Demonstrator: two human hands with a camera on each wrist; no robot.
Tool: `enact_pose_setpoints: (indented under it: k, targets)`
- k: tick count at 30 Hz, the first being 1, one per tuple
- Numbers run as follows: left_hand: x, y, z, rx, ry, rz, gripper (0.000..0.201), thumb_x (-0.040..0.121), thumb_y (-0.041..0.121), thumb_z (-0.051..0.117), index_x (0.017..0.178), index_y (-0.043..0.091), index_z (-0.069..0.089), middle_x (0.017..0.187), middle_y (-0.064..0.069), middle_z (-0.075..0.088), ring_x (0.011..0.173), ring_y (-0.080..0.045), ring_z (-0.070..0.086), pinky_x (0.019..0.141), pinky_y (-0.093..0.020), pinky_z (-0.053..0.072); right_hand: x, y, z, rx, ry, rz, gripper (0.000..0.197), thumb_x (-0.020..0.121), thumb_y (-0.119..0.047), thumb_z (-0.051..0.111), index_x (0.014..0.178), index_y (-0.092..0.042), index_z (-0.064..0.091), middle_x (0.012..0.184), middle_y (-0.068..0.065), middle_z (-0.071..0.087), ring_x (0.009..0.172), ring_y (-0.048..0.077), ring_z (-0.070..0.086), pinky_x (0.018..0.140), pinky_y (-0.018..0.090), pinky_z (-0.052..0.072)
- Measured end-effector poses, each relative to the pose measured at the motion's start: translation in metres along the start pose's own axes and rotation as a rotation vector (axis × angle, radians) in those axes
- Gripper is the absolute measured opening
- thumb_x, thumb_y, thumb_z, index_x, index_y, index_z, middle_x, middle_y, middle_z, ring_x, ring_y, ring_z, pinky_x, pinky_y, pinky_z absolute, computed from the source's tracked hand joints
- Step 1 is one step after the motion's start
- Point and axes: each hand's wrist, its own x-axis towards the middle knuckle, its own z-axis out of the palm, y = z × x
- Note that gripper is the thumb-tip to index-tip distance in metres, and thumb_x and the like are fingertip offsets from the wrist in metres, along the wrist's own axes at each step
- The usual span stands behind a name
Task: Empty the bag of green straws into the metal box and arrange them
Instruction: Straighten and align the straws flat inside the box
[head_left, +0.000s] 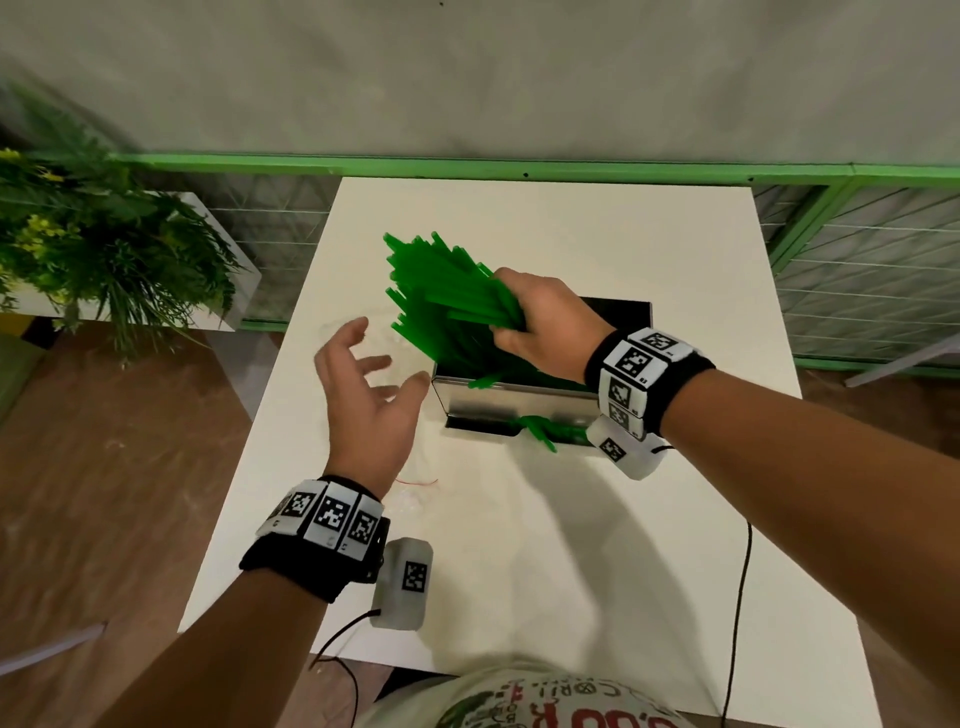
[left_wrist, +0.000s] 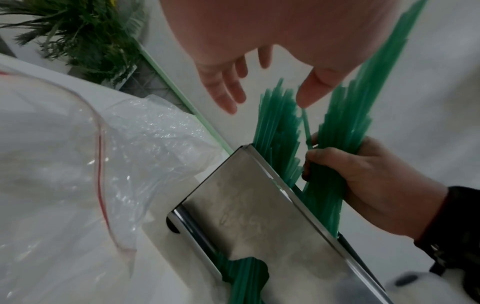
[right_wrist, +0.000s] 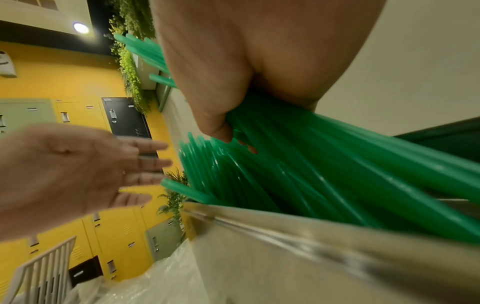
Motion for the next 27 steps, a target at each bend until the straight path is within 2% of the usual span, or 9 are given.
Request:
enact_pose_setpoints:
  k: [2,5,9,13,16,19,22,24,27]
  targets:
    - [-0.001,0.01,-0.002,0.074,0.047,0.17,0.071,0.081,0.013,0.074,0.143,0.018,0.039,0.142,-0.002,0.033,0.118,-0.01,0.053,0.091,-0.027,0.051,-0.004,0.001,0.002,-0.019,-0.02,0.024,0.025,0.087,-0.012,0.07,0.107,-0.018,0.058,0.082,-0.011,0.054,0.068,0.0,0.05,0.058,0.013,0.035]
    - [0.0,0.025,-0.001,0.14,0.047,0.383,0.077,0.077,0.014,0.072,0.144,0.003,0.038,0.148,-0.013,0.031,0.125,-0.024,0.049,0.099,-0.04,0.048,-0.011,0.008,0.007,-0.049,-0.061,0.05,0.025,0.084,-0.01,0.072,0.108,-0.012,0.063,0.089,-0.003,0.061,0.073,0.011,0.055,0.063,0.021,0.04]
    - [0.004,0.042,0.012,0.119,0.007,0.487,0.069,0.089,0.026,0.065,0.145,-0.004,0.038,0.15,-0.019,0.032,0.137,-0.033,0.042,0.109,-0.052,0.041,-0.016,0.01,0.009,-0.05,-0.055,0.067,0.028,0.084,-0.008,0.072,0.109,-0.012,0.061,0.091,-0.001,0.061,0.079,0.016,0.058,0.064,0.021,0.04]
    - [0.013,0.06,0.023,-0.022,0.014,0.464,0.054,0.097,0.033,0.055,0.139,-0.001,0.046,0.137,-0.02,0.049,0.124,-0.029,0.053,0.104,-0.041,0.047,-0.012,-0.008,0.007,-0.071,-0.046,0.003,0.03,0.087,-0.012,0.071,0.113,-0.014,0.056,0.095,-0.001,0.064,0.084,0.018,0.062,0.071,0.027,0.045]
    - [0.02,0.071,0.024,-0.17,0.031,0.406,0.032,0.102,0.026,0.055,0.123,0.003,0.059,0.115,-0.017,0.066,0.107,-0.028,0.065,0.095,-0.045,0.055,-0.009,-0.018,0.006,-0.098,-0.025,-0.041,0.036,0.088,-0.012,0.07,0.12,-0.015,0.055,0.101,0.003,0.068,0.089,0.02,0.064,0.077,0.031,0.05]
    - [0.025,0.075,0.017,-0.145,0.108,0.356,0.026,0.105,0.015,0.053,0.11,-0.005,0.069,0.098,-0.012,0.073,0.094,-0.02,0.071,0.089,-0.041,0.059,-0.011,-0.018,0.006,-0.166,0.032,-0.082,0.036,0.087,-0.012,0.07,0.119,-0.012,0.055,0.103,0.007,0.068,0.092,0.026,0.064,0.074,0.03,0.044]
    - [0.021,0.074,0.012,-0.158,0.149,0.326,0.031,0.105,0.014,0.053,0.132,0.002,0.06,0.099,-0.01,0.077,0.092,-0.02,0.074,0.087,-0.031,0.059,-0.013,-0.018,0.009,-0.234,0.085,-0.141,0.036,0.084,-0.013,0.073,0.116,-0.01,0.056,0.101,0.008,0.068,0.091,0.029,0.064,0.072,0.03,0.042]
    - [0.018,0.071,0.012,-0.207,0.15,0.27,0.042,0.104,0.015,0.057,0.144,0.006,0.048,0.101,-0.006,0.079,0.094,-0.023,0.075,0.091,-0.034,0.058,-0.013,-0.017,0.013,-0.246,0.089,-0.144,0.038,0.083,-0.013,0.075,0.116,-0.01,0.056,0.1,0.008,0.068,0.09,0.029,0.064,0.075,0.033,0.049]
    - [0.02,0.061,0.016,-0.201,0.06,0.139,0.029,0.102,0.018,0.061,0.129,0.008,0.062,0.103,0.0,0.079,0.093,-0.029,0.073,0.087,-0.051,0.06,-0.019,-0.008,0.021,-0.237,0.044,-0.061,0.039,0.083,-0.015,0.075,0.116,-0.014,0.053,0.099,0.008,0.067,0.089,0.029,0.064,0.076,0.039,0.053]
